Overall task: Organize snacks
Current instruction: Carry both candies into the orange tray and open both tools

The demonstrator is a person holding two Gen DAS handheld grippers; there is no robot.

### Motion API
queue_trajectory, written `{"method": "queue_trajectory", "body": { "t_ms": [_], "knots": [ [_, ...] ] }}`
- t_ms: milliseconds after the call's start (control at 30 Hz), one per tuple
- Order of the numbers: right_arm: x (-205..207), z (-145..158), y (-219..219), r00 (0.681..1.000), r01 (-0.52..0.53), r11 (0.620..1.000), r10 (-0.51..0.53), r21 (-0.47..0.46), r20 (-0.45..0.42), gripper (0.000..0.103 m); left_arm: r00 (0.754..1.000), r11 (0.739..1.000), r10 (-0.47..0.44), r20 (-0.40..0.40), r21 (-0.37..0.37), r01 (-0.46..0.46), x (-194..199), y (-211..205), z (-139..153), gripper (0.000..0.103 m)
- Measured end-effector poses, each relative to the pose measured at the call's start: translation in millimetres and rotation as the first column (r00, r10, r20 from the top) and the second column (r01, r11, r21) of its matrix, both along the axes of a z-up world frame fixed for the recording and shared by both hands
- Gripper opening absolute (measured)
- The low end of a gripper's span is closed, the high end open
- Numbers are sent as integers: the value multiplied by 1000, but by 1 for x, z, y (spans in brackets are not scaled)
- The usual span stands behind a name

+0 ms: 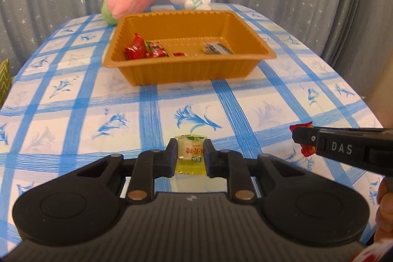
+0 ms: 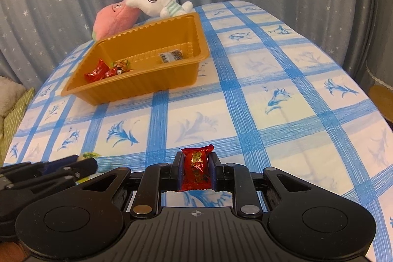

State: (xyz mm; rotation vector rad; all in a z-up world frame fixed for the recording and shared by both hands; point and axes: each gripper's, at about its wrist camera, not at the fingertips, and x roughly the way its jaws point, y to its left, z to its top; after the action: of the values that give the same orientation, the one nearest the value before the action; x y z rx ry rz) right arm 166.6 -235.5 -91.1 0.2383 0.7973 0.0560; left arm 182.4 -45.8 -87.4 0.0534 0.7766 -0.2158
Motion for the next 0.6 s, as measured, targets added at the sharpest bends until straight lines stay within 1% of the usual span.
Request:
{"method": "queue_trajectory", "body": {
  "t_ms": [600],
  "knots": [
    [-18,38,12,998,-33,999,34,-19,58,21,999,999,28,43,-19,-28,-19,12,39,20]
  ]
}}
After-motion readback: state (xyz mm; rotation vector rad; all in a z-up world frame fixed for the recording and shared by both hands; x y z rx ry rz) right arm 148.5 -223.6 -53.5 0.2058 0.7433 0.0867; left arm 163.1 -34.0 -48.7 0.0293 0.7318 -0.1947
